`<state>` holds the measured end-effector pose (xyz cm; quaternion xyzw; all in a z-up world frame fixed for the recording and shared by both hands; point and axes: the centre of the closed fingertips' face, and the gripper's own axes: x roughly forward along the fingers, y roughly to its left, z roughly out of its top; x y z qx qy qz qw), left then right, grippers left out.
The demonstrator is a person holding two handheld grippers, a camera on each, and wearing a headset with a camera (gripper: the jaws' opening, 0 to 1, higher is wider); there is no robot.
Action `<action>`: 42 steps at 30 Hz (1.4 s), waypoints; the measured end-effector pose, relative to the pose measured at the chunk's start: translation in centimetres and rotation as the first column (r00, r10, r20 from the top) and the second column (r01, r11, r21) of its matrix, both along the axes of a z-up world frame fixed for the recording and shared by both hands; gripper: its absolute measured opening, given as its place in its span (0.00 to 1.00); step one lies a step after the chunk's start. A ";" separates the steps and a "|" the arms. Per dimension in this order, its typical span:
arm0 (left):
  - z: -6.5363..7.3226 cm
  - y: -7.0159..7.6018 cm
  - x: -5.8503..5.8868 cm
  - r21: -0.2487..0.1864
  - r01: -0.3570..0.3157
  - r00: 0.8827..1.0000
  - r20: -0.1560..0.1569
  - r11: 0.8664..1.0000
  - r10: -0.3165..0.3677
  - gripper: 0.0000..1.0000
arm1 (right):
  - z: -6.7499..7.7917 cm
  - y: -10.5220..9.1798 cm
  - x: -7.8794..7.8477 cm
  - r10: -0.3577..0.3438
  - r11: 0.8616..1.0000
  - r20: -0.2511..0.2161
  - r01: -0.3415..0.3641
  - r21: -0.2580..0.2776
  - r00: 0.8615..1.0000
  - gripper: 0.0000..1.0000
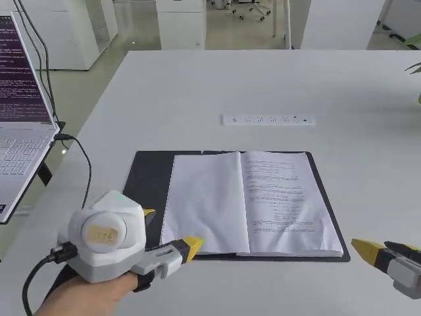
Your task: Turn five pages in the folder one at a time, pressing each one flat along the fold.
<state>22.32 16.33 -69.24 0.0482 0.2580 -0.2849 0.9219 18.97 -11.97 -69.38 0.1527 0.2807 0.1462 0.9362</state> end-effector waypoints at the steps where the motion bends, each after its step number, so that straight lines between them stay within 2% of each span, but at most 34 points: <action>1: -0.4 -0.5 0.2 0.002 0.011 1.000 -0.005 1.000 -0.011 0.58 | -0.2 0.0 0.0 0.001 1.000 -0.003 -0.001 0.002 1.000 0.42; 3: -0.9 -1.4 0.5 -0.001 0.021 1.000 -0.013 1.000 -0.021 0.58 | -0.5 0.1 0.0 -0.001 1.000 -0.009 0.001 0.008 1.000 0.42; 7: -1.9 -3.1 1.1 0.027 0.061 0.998 -0.007 0.998 -0.061 0.58 | -0.9 0.3 0.0 -0.006 1.000 -0.016 0.007 0.025 1.000 0.41; 11: -2.6 -5.0 1.7 0.032 0.091 0.996 -0.007 0.995 -0.091 0.58 | -1.3 0.5 0.0 -0.005 0.999 -0.022 0.006 0.037 1.000 0.41; 15: -4.1 -7.8 2.2 0.054 0.145 0.989 -0.017 0.988 -0.144 0.58 | -1.6 0.7 0.0 0.004 0.999 -0.029 -0.003 0.040 1.000 0.40; 20: -5.9 -11.1 2.7 0.059 0.191 0.982 -0.026 0.980 -0.189 0.58 | -1.8 0.3 0.2 0.001 0.999 -0.031 0.001 0.050 1.000 0.40; 22: -6.3 -12.4 3.0 0.061 0.206 0.979 -0.013 0.977 -0.205 0.57 | -1.9 0.2 0.3 -0.003 0.998 -0.033 0.005 0.062 0.999 0.40; 24: -6.8 -13.5 3.2 0.068 0.213 0.977 -0.020 0.975 -0.212 0.57 | -2.0 0.2 0.3 0.001 0.998 -0.038 0.002 0.061 0.999 0.39; 27: -7.3 -14.9 3.7 0.069 0.220 0.975 -0.013 0.973 -0.220 0.57 | -2.1 0.2 0.4 0.004 0.997 -0.049 0.000 0.075 0.999 0.39; 30: -7.8 -16.1 4.1 0.068 0.224 0.975 -0.012 0.972 -0.224 0.57 | -2.2 0.2 0.5 0.007 0.996 -0.054 -0.002 0.088 0.998 0.40; 35: -8.6 -18.0 4.7 0.068 0.234 0.972 -0.014 0.970 -0.233 0.56 | -2.8 -0.6 0.8 0.009 0.998 -0.065 -0.005 0.060 0.998 0.39; 42: -10.3 -19.4 5.6 0.084 0.224 0.975 -0.020 0.971 -0.223 0.55 | -3.3 -1.5 1.4 0.001 0.998 -0.075 0.004 0.056 0.997 0.39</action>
